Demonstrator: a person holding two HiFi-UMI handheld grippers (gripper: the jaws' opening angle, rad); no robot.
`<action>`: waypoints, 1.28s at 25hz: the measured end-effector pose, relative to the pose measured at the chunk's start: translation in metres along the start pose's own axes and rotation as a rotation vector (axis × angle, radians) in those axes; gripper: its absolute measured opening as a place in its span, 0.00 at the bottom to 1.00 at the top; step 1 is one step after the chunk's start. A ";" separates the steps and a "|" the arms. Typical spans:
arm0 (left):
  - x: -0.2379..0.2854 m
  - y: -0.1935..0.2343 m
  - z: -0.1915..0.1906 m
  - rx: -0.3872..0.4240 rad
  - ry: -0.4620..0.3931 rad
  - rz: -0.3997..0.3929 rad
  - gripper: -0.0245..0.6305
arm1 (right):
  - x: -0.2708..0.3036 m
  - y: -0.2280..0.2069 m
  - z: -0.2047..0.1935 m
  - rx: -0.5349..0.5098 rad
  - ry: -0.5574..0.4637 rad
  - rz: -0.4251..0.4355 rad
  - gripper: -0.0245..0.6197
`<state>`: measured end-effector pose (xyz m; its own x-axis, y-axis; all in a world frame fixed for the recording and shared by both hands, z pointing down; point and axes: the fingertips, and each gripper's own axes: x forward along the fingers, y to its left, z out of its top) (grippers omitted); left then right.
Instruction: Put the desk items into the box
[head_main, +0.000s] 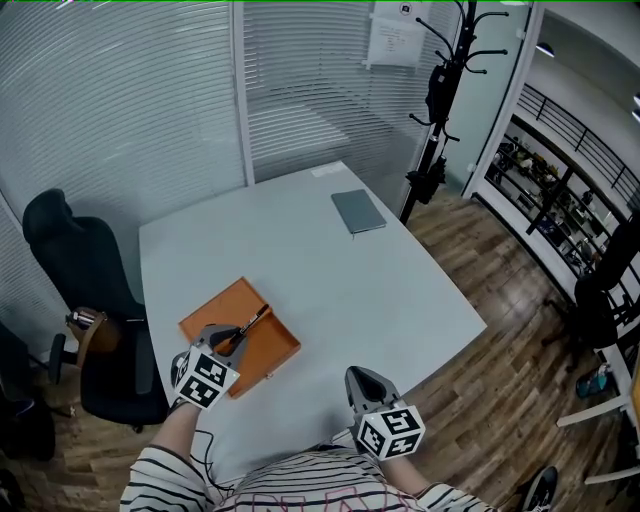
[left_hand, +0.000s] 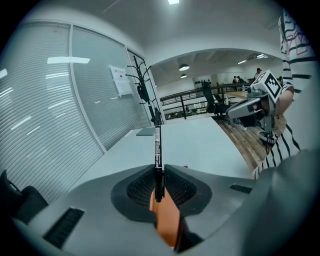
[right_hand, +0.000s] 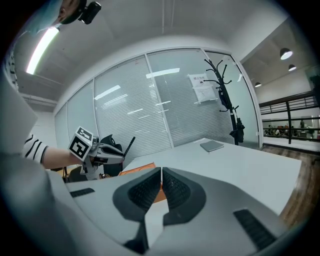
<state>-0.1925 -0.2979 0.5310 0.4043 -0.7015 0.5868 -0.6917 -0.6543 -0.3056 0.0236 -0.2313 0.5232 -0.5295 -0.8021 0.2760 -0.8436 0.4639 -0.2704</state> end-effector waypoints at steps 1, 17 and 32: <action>0.006 0.000 -0.003 0.000 0.013 -0.006 0.14 | 0.002 -0.003 0.001 0.001 0.000 -0.001 0.08; 0.074 -0.015 -0.059 -0.020 0.202 -0.093 0.14 | 0.026 -0.027 0.005 0.005 0.011 -0.007 0.08; 0.108 -0.032 -0.110 -0.030 0.350 -0.187 0.14 | 0.045 -0.029 0.003 0.013 0.022 -0.018 0.08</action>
<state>-0.1926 -0.3222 0.6864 0.3006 -0.4288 0.8519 -0.6446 -0.7497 -0.1499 0.0241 -0.2820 0.5407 -0.5160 -0.8018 0.3014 -0.8520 0.4442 -0.2769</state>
